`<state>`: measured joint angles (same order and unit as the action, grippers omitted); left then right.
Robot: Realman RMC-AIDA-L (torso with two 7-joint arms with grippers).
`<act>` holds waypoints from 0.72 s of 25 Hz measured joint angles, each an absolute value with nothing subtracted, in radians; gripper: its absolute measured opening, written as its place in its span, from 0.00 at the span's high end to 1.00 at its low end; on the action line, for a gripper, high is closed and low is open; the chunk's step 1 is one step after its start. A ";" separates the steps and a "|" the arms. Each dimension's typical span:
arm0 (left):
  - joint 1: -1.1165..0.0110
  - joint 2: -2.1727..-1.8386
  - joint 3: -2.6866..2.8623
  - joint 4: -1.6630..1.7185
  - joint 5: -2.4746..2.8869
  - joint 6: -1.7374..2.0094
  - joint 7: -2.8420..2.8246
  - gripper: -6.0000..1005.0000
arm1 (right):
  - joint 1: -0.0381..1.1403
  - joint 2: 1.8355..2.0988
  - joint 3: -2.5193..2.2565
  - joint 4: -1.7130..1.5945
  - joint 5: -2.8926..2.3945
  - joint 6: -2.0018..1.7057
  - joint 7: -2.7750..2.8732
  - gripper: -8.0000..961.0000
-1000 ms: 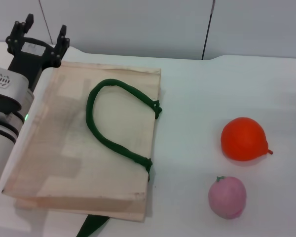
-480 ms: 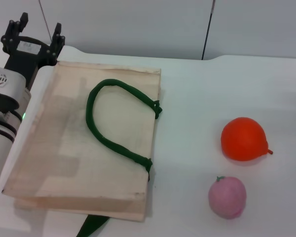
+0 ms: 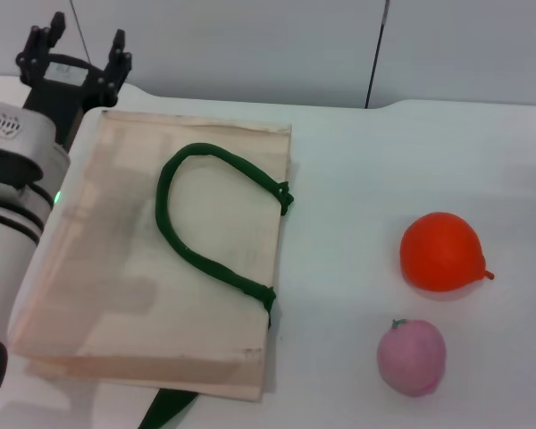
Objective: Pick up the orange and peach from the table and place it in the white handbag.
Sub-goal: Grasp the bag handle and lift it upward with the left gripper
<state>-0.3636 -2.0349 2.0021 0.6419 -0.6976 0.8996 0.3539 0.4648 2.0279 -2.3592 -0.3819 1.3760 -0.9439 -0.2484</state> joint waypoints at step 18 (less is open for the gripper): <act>-0.270 -2.020 1.901 1.098 -0.693 0.327 0.442 0.41 | 0.464 2.028 -2.362 -0.370 1.376 -0.940 -0.248 0.29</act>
